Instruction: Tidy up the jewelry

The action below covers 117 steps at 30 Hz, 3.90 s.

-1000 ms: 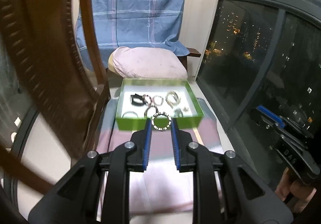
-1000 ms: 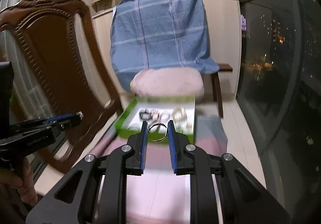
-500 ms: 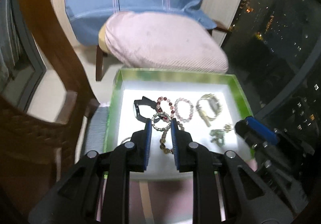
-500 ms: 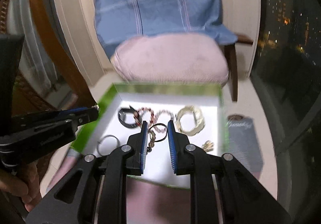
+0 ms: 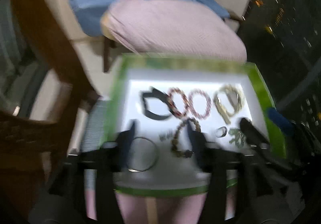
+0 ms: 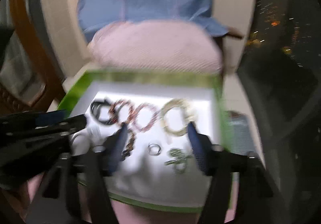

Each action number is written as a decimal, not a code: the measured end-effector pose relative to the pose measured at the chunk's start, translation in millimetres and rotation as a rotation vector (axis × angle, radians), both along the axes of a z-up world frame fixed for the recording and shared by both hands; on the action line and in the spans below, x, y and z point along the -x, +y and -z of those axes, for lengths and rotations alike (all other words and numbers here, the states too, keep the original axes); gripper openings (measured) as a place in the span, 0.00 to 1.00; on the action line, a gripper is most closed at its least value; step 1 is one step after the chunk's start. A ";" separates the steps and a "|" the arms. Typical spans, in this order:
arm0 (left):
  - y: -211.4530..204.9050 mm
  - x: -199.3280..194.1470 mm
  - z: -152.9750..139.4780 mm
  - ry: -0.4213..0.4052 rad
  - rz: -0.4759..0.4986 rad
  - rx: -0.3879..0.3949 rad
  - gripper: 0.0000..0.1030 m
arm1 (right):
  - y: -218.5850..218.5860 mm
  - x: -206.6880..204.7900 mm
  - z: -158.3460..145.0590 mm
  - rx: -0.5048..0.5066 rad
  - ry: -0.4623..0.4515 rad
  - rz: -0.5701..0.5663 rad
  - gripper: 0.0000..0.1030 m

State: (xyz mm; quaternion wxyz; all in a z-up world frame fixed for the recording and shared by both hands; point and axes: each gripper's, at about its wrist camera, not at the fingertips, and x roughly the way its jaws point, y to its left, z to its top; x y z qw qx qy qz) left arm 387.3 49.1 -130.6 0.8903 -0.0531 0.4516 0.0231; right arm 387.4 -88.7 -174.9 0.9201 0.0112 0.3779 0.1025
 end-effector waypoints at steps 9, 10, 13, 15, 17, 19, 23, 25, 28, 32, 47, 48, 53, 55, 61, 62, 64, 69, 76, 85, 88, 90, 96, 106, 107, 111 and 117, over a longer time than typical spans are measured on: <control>16.8 150.4 -123.1 -0.276 -0.040 0.002 0.96 | -66.6 101.3 -109.4 -0.088 -0.168 0.113 0.97; 14.4 171.7 -134.2 -0.292 -0.038 -0.009 0.96 | -71.3 117.0 -121.2 -0.088 -0.167 0.114 0.97; 7.5 220.1 -155.6 -0.296 -0.038 -0.021 0.96 | -79.5 159.6 -146.9 -0.092 -0.155 0.096 0.97; 2.3 246.9 -166.5 -0.312 -0.038 -0.003 0.96 | -82.8 189.7 -160.7 -0.070 -0.150 0.091 0.97; -2.8 276.5 -179.7 -0.349 -0.059 -0.002 0.96 | -87.0 221.2 -172.2 -0.055 -0.139 0.094 0.97; -9.4 296.9 -187.2 -0.353 -0.056 -0.015 0.96 | -91.0 243.5 -180.7 -0.077 -0.148 0.096 0.97; -29.8 330.9 -197.7 -0.370 -0.018 -0.064 0.96 | -95.3 286.6 -195.5 -0.072 -0.175 0.098 0.97; -38.7 346.7 -200.7 -0.372 0.004 -0.078 0.96 | -96.5 302.5 -201.7 -0.076 -0.187 0.096 0.97; -45.6 363.8 -202.6 -0.377 -0.003 -0.097 0.96 | -95.8 321.5 -207.7 -0.069 -0.197 0.088 0.97; -45.1 376.0 -206.2 -0.385 -0.016 -0.078 0.96 | -96.4 340.7 -212.8 -0.073 -0.201 0.085 0.97; -51.8 400.8 -214.6 -0.407 -0.012 -0.103 0.96 | -101.7 364.0 -222.4 -0.086 -0.223 0.084 0.97; -52.0 400.7 -214.6 -0.406 -0.009 -0.101 0.96 | -101.7 363.8 -223.1 -0.086 -0.223 0.082 0.97; -51.8 401.2 -215.6 -0.403 -0.008 -0.100 0.96 | -100.5 363.4 -223.2 -0.088 -0.220 0.076 0.97; -52.1 400.7 -215.7 -0.403 -0.008 -0.102 0.96 | -100.6 363.1 -223.7 -0.087 -0.222 0.078 0.97; -51.4 400.7 -215.9 -0.396 -0.009 -0.095 0.96 | -99.1 361.9 -223.8 -0.086 -0.218 0.078 0.97; -51.6 401.1 -216.1 -0.396 -0.009 -0.095 0.96 | -99.0 362.0 -223.9 -0.083 -0.218 0.079 0.97; -51.7 401.0 -216.5 -0.396 -0.008 -0.095 0.96 | -99.8 360.5 -223.7 -0.083 -0.216 0.078 0.97; -53.6 400.7 -217.2 -0.393 -0.005 -0.096 0.96 | -100.0 360.0 -223.4 -0.084 -0.215 0.076 0.97; -55.2 399.7 -216.8 -0.390 -0.005 -0.095 0.96 | -99.6 360.4 -222.7 -0.085 -0.217 0.077 0.97; -55.9 399.4 -216.3 -0.391 -0.001 -0.094 0.96 | -99.0 360.5 -222.4 -0.086 -0.219 0.077 0.97; -56.0 399.5 -216.3 -0.390 -0.002 -0.094 0.96 | -98.7 360.3 -222.1 -0.084 -0.219 0.078 0.97; -56.1 399.4 -216.0 -0.389 -0.001 -0.094 0.96 | -98.3 360.6 -221.4 -0.085 -0.217 0.077 0.97; -56.7 399.0 -215.5 -0.387 0.000 -0.095 0.96 | -97.4 360.7 -220.2 -0.084 -0.215 0.074 0.97; -57.7 397.7 -213.7 -0.382 0.005 -0.092 0.96 | -96.0 360.9 -219.4 -0.083 -0.214 0.075 0.97; -58.1 397.6 -213.5 -0.382 0.006 -0.091 0.96 | -96.0 360.8 -219.4 -0.083 -0.214 0.075 0.97; -58.3 397.2 -212.8 -0.381 0.008 -0.090 0.96 | -95.2 359.8 -218.3 -0.080 -0.211 0.073 0.97; -57.9 395.7 -211.6 -0.378 0.010 -0.088 0.96 | -95.6 358.5 -216.6 -0.080 -0.206 0.072 0.97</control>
